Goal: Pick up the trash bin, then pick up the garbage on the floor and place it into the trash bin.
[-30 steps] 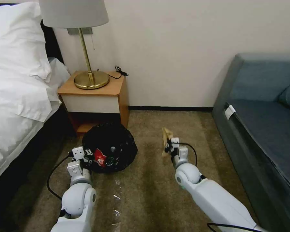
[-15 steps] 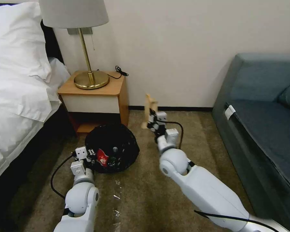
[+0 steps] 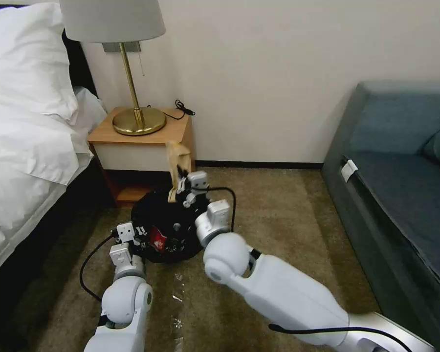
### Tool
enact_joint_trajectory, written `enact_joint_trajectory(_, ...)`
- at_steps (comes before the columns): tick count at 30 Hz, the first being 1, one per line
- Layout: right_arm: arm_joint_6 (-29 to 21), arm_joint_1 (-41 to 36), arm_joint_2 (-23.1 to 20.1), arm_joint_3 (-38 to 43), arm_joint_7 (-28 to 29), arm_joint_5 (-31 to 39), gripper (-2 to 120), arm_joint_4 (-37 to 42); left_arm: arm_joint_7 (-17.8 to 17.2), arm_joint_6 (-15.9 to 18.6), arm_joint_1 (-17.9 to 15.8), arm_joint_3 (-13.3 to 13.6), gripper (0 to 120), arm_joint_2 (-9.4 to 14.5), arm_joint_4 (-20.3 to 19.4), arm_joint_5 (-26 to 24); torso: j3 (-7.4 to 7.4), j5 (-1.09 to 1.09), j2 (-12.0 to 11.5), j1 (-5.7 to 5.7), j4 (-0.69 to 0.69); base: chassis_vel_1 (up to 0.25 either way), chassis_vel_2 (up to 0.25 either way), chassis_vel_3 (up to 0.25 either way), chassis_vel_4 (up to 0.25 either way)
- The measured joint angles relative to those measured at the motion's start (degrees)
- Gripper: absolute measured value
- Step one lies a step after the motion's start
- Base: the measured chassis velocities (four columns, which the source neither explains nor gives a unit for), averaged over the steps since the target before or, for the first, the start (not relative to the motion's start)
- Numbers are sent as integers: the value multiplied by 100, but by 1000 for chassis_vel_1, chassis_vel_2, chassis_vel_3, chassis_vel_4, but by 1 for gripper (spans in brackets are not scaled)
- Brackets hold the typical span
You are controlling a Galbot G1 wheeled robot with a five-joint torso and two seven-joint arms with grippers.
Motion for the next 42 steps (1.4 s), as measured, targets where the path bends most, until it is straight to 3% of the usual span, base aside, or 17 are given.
enact_joint_trajectory(16,289,-529,6,-202,-205,-349,2,-531,-34,26,-13,74,5,-36,-17,-102,0,1,0,0,0,0,0,0,0)
enact_joint_trajectory(18,294,-585,2,-189,-212,-384,14,-539,-35,27,-7,77,5,-37,-18,-101,0,1,0,0,0,0,0,0,0)
enact_joint_trajectory(21,294,-600,-2,-181,-213,-388,19,-539,-37,27,4,80,5,-37,-18,-99,0,1,0,0,0,0,0,0,0)
enact_joint_trajectory(29,294,-634,-50,-151,-226,-411,52,-442,-39,44,-10,115,5,-16,-12,-86,0,1,0,0,0,0,0,0,0)
enact_joint_trajectory(36,286,-592,-117,-9,-223,-417,71,-282,-41,70,-21,104,5,11,-22,-91,0,1,0,0,0,0,0,0,0)
enact_joint_trajectory(42,214,-551,-328,739,-201,-364,99,-16,-28,62,-60,89,5,82,-18,-205,0,1,0,0,0,0,0,0,0)
